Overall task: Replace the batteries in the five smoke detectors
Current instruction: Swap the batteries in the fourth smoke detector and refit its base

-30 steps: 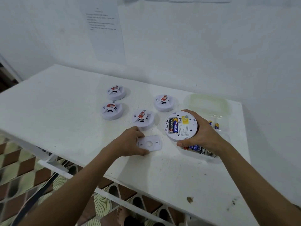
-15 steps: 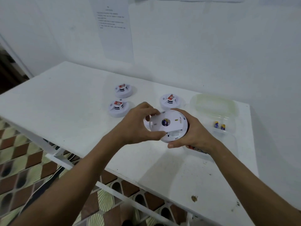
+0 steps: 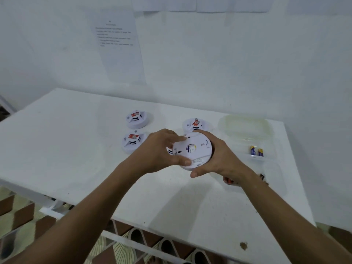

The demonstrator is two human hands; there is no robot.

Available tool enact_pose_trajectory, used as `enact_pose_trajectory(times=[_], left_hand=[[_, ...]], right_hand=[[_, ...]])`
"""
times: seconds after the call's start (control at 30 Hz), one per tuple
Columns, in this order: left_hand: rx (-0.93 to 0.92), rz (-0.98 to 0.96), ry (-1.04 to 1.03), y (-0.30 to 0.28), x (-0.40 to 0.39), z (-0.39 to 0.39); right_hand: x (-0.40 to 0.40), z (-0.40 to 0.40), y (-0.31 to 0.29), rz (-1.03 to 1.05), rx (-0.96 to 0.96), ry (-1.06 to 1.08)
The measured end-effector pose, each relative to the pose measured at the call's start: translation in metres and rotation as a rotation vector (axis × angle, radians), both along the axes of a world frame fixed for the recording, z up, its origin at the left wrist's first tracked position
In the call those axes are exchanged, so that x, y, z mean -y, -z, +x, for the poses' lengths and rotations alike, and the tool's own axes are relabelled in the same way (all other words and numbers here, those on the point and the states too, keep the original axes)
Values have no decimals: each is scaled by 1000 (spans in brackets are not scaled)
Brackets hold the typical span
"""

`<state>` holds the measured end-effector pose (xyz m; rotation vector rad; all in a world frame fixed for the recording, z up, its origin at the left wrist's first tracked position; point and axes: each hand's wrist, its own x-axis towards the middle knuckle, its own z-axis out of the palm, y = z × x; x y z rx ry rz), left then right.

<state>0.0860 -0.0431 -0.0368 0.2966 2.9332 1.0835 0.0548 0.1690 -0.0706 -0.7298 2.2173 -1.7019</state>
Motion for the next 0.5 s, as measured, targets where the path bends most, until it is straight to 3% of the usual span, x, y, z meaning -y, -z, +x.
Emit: enact_pose_trajectory(times=[0.23,0.5], left_hand=[[-11,58,-2,8,6,-9],[-57,-49,181,6,19,-13]], right_hand=[[11,-4,4,17,-27,49],[10,-7,-1,30,-52,16]])
